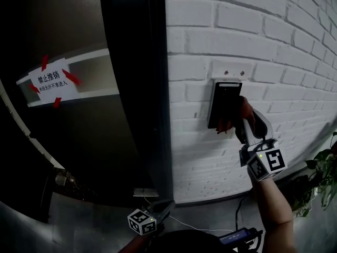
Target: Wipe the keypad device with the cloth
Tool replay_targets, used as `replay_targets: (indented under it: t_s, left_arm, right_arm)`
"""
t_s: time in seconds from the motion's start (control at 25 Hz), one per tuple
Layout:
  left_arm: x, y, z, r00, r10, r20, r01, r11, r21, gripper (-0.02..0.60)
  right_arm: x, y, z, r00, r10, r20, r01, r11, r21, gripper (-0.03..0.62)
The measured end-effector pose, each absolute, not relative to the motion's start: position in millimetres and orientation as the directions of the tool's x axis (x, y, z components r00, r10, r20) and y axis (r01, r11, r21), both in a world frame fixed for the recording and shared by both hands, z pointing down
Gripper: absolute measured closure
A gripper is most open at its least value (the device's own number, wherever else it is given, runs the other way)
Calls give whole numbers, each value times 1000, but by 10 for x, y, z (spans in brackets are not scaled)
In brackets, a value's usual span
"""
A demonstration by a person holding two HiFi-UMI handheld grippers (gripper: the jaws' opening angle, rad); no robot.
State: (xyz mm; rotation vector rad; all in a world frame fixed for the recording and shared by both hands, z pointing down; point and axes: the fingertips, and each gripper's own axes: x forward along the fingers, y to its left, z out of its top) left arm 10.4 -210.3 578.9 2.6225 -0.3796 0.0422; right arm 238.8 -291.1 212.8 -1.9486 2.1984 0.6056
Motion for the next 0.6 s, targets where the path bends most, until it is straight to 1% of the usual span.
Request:
replay_targets:
  t_s: [0.08, 0.2, 0.32, 0.4, 0.48, 0.56, 0.6]
  left_arm:
    - [143, -2091, 5801, 963, -250, 97, -266, -845, 464, 577]
    - [221, -2068, 5774, 968, -234, 92, -250, -853, 458, 578]
    - [232, -2074, 5764, 970, -226, 93, -244, -856, 457, 577]
    - [227, -2078, 5772, 970, -223, 96, -242, -855, 459, 577]
    - [233, -2058, 5787, 971, -218, 100, -240, -854, 462, 577]
    - [247, -2035, 5800, 971, -213, 105, -237, -853, 465, 577]
    - [256, -2028, 5804, 972, -210, 107, -236, -853, 465, 577]
  right_arm:
    - [2374, -2964, 1919, -175, -906, -385, -972, 97, 214, 502]
    - [2357, -3066, 1552, -183, -895, -406, -963, 80, 258, 502]
    - [2315, -3082, 1225, -174, -901, -396, -904, -13, 427, 504]
    - [2188, -3076, 1041, -178, -908, -378, -789, -98, 607, 507]
    - [1976, -3093, 951, -175, -926, -334, -594, -172, 786, 505]
    - [1688, -3149, 994, -168, -943, -288, -396, -203, 895, 507]
    - [1517, -3177, 1031, -189, -940, -286, -314, -218, 924, 518]
